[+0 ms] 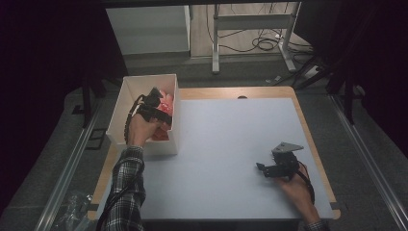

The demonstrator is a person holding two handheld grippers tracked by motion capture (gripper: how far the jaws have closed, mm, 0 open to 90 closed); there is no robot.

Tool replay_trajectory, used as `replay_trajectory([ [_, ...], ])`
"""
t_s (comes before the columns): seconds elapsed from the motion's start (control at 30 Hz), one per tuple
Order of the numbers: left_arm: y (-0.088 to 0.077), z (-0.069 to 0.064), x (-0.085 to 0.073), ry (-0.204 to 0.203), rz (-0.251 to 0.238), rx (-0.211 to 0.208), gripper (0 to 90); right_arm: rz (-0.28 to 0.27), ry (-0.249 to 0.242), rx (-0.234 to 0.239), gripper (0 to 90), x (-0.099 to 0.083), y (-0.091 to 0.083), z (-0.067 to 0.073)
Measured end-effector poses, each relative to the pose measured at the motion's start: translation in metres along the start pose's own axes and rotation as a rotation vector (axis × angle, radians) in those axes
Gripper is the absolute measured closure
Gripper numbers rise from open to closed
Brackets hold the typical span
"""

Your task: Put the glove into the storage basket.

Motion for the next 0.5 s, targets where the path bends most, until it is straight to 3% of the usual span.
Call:
replay_trajectory([
  [0.5,-0.024,0.005,-0.017,0.044,-0.097,0.035,9.8,0.000,0.000,0.000,16.0,0.000,0.000,0.000],
])
Point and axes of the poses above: each handheld gripper's, and its own axes: y roughly forward along the jaws, x roughly out of its top, z roughly to its left, the point moved 6 cm from there along y, roughly forward along the jaws, and after that the axes turned 12 degrees about z, right-handed, at the moved point
